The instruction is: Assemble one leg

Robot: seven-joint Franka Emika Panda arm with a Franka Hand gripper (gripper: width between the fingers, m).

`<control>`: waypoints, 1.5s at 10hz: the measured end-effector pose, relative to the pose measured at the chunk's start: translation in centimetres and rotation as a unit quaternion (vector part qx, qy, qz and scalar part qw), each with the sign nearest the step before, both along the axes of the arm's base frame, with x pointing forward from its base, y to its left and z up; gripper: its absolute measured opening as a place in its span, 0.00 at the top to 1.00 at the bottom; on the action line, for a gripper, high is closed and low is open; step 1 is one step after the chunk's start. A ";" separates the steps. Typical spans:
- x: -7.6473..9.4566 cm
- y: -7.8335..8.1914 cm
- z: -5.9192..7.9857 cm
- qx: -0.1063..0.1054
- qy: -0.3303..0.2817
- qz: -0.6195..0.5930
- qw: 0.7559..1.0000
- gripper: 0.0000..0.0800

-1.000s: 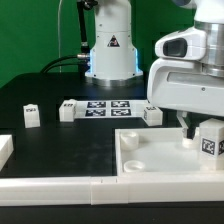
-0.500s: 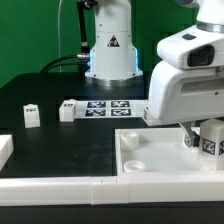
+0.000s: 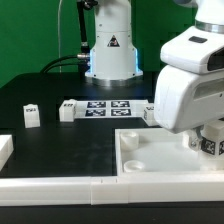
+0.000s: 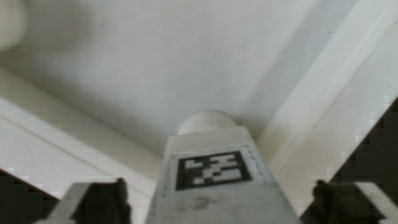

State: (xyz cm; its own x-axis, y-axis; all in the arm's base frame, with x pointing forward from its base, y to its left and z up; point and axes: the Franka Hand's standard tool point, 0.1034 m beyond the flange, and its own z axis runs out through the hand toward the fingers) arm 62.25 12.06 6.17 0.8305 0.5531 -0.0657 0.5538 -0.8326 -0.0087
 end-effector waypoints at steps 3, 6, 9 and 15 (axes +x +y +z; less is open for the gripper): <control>0.0 0.0 0.0 0.000 0.000 -0.006 1.000 0.64; 0.1 -0.3 0.0 -0.002 -0.004 -0.079 0.997 0.64; 0.1 0.2 0.0 -0.011 -0.010 -0.269 0.963 0.64; -0.1 -1.2 0.1 -0.025 -0.025 -0.567 0.823 0.63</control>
Offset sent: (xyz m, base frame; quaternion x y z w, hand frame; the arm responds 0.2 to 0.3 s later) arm 0.0000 0.0000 0.0000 0.0000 0.0000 0.0899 0.9960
